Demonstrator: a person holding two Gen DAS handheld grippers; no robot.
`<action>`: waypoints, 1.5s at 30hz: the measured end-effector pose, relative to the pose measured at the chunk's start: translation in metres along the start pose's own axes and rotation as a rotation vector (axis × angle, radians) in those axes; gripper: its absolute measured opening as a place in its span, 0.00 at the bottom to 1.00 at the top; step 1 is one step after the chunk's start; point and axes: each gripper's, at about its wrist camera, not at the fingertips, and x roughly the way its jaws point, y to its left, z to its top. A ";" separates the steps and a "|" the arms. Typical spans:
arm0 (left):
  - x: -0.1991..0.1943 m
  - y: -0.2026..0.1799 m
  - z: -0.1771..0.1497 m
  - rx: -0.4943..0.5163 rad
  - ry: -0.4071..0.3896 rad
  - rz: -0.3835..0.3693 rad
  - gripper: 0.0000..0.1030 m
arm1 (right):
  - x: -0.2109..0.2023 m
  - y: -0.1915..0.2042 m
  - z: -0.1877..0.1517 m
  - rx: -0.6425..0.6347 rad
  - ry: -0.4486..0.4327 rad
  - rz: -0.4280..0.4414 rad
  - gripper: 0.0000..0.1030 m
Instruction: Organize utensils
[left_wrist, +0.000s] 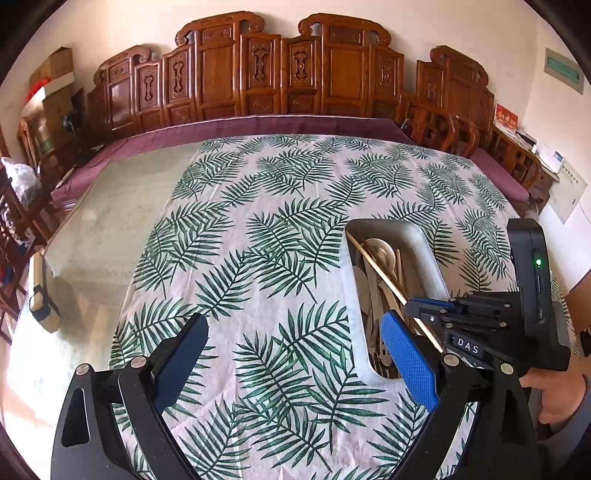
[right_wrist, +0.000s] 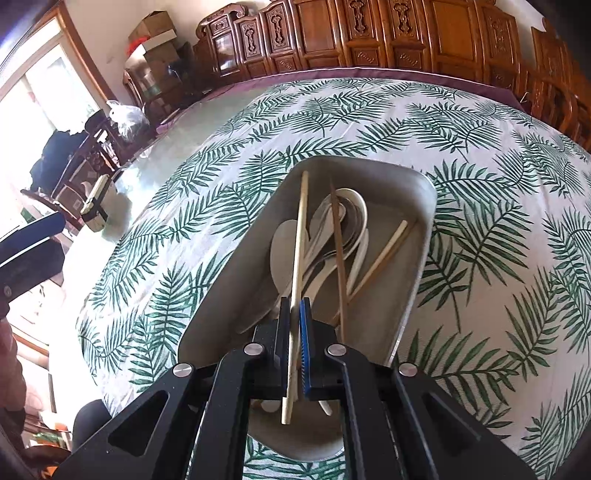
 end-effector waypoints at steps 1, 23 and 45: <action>0.001 0.000 0.001 0.001 0.001 0.000 0.88 | 0.000 0.001 0.000 0.004 -0.001 0.008 0.06; 0.006 -0.001 -0.002 -0.003 0.009 0.001 0.88 | -0.017 0.004 0.002 -0.044 -0.077 0.014 0.12; -0.027 -0.065 -0.010 0.019 -0.035 -0.005 0.92 | -0.155 -0.029 -0.061 0.012 -0.298 -0.203 0.87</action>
